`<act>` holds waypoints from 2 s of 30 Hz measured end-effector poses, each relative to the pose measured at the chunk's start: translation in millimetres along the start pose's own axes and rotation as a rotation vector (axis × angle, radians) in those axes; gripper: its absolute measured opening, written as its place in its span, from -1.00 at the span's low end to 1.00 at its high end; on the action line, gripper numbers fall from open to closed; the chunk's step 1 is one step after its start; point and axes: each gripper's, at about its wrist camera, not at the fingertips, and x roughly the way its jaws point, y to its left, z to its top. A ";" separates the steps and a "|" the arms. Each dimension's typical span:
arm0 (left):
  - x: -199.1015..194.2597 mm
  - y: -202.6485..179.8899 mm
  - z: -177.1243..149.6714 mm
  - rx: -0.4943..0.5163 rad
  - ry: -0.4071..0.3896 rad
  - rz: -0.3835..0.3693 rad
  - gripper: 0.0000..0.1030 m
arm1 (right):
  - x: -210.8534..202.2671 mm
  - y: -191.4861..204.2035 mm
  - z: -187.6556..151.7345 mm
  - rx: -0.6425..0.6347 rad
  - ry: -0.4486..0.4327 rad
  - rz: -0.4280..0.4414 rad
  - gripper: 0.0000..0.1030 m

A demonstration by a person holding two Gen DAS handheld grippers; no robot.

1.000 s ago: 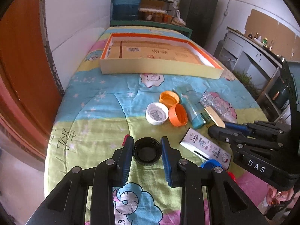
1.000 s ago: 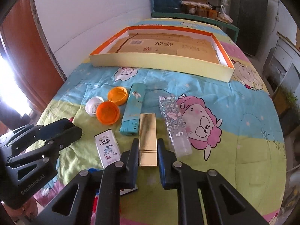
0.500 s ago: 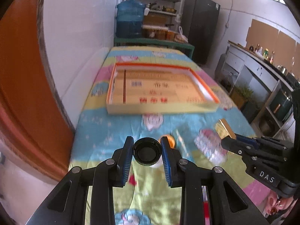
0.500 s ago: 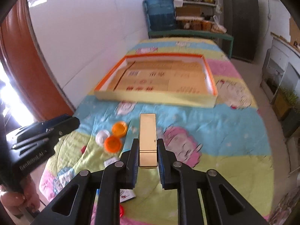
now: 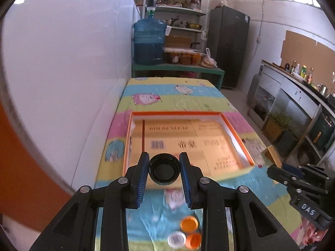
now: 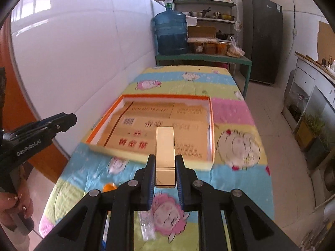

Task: Organize rigid objects
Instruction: 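Carry the black cap and gold tube with both tools into the GOLDENLEAF box, then open the left tool to drop the black cap while the right tool releases the gold tube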

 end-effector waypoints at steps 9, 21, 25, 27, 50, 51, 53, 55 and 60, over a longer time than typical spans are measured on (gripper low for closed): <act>54.4 0.0 24.7 0.014 0.017 0.046 -0.41 | 41.7 -14.1 38.5 -0.004 0.011 0.010 -0.65; 123.9 3.9 24.3 0.000 0.073 0.069 -0.41 | 106.6 -25.1 46.0 0.015 0.087 0.026 -0.65; 142.3 5.9 20.3 -0.009 0.093 0.074 -0.41 | 121.7 -26.9 46.4 0.018 0.105 0.035 -0.65; 150.0 7.3 19.2 -0.013 0.101 0.077 -0.41 | 128.3 -27.2 45.8 0.016 0.114 0.039 -0.65; 203.1 2.6 -3.3 -0.019 0.237 0.066 -0.41 | 179.6 -36.0 29.7 0.020 0.210 0.054 -0.65; 203.7 2.0 -4.2 -0.017 0.237 0.067 -0.41 | 180.8 -36.0 29.3 0.017 0.213 0.051 -0.65; 204.0 2.1 -4.5 -0.016 0.235 0.066 -0.41 | 182.3 -35.9 28.8 0.016 0.215 0.048 -0.65; 204.5 2.2 -4.8 -0.017 0.232 0.064 -0.41 | 182.6 -35.1 28.4 0.010 0.212 0.044 -0.65; 204.7 2.4 -6.1 -0.015 0.224 0.068 -0.34 | 182.8 -31.9 27.9 -0.007 0.206 0.037 -0.63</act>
